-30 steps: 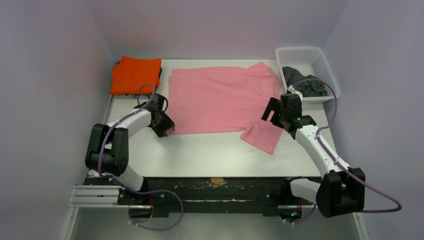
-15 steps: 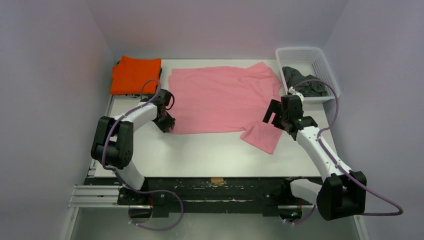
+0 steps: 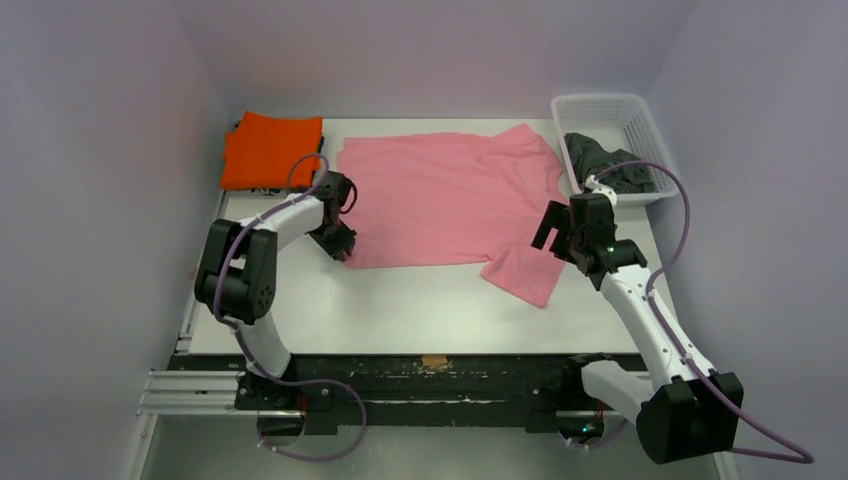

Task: Fold and stack the t-shirts
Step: Grab the side of the flattened tshirt closest away from the robot with both arms

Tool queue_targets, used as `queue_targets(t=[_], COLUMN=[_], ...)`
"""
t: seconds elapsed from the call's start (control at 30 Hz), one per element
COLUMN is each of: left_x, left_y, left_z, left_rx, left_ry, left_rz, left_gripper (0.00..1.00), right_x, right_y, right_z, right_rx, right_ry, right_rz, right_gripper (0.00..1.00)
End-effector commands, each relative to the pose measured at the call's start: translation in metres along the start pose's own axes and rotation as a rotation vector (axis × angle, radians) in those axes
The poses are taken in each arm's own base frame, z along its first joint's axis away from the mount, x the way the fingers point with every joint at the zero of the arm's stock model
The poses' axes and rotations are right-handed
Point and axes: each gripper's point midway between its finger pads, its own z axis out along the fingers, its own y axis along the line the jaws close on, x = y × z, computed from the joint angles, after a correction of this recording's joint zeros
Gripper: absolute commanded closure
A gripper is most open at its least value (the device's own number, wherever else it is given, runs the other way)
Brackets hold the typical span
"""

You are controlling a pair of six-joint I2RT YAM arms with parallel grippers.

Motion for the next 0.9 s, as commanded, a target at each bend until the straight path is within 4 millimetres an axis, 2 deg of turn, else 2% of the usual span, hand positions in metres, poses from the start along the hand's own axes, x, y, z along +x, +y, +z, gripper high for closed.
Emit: queue_targets(t=[0.0, 0.13, 0.27, 0.5, 0.7, 0.77, 0.87], left_x=[0.035, 0.045, 0.048, 0.069, 0.063, 0.063, 0.055], left_y=[0.012, 0.029, 0.043, 0.073, 0.091, 0.094, 0.093], left_z=[0.018, 0.017, -0.001, -0.026, -0.052, -0.054, -0.045], left_rx=[-0.076, -0.126, -0.164, -0.173, -0.143, -0.129, -0.112], left_ry=[0.111, 0.111, 0.105, 0.123, 0.051, 0.036, -0.026], left_rz=[-0.022, -0.032, -0.003, 0.023, 0.000, -0.018, -0.068], left_gripper=[0.81, 0.80, 0.74, 0.68, 0.62, 0.62, 0.59], right_x=[-0.016, -0.008, -0.005, -0.001, 0.012, 0.014, 0.014], right_y=[0.001, -0.002, -0.004, -0.008, 0.001, 0.004, 0.007], right_z=[-0.015, -0.016, -0.020, -0.017, -0.008, -0.007, -0.004], right_rx=[-0.007, -0.016, -0.016, -0.006, -0.056, -0.074, -0.082], right_ry=[-0.050, -0.050, -0.052, -0.058, -0.008, 0.001, -0.002], right_rz=[0.004, 0.017, 0.022, 0.023, 0.017, 0.016, 0.011], right_gripper=[0.07, 0.07, 0.07, 0.07, 0.07, 0.07, 0.07])
